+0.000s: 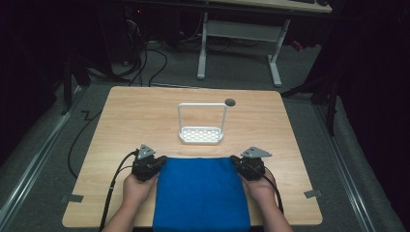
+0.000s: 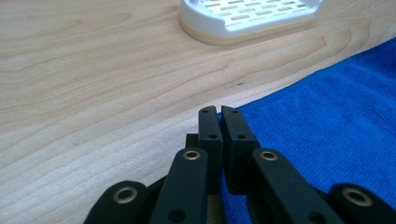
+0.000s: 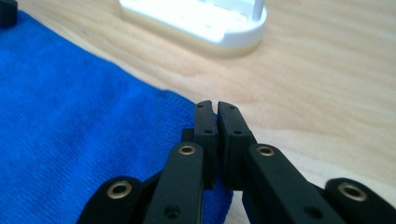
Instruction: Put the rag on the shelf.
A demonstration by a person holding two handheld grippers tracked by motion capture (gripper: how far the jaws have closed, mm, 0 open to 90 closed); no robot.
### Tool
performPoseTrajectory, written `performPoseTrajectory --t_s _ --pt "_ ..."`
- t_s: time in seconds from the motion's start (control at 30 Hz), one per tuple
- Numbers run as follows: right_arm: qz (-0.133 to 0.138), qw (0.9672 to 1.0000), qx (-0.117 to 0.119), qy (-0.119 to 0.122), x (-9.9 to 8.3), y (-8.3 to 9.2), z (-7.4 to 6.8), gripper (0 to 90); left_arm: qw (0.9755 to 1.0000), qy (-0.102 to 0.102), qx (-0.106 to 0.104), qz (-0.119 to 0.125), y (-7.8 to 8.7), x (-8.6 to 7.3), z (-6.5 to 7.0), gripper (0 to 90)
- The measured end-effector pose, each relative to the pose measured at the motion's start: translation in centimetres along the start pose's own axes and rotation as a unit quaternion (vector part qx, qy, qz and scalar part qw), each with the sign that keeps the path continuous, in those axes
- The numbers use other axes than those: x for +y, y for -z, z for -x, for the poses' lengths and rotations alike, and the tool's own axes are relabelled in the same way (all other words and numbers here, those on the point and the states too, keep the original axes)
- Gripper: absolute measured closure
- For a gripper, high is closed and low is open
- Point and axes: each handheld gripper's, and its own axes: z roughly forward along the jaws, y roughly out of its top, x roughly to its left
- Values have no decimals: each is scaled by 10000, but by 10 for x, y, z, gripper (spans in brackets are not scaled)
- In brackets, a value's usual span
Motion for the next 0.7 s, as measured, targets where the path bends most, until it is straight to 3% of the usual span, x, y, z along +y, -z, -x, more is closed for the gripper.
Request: performPoseTrajectory --t_s 0.07,0.27,0.43,0.57,0.6,0.7 --pt "37 10000 -1 -28 1 1 0 879 10000 -7 21 27 2 0 0 875" --pt "283 9996 -4 -18 3 12 5 879 9985 62 80 544 25 5 0 875" --pt "681 9976 40 -74 11 26 2 881 9960 -15 121 884 41 10 4 875" --pt "990 9951 2 -24 17 37 -3 881 9929 -110 119 1178 54 16 8 875" --pt "1175 9931 37 -37 21 44 -5 882 9917 -130 116 1277 59 18 10 875" --pt "1335 9910 42 -9 25 50 -7 882 9886 -198 97 1489 68 22 14 875"
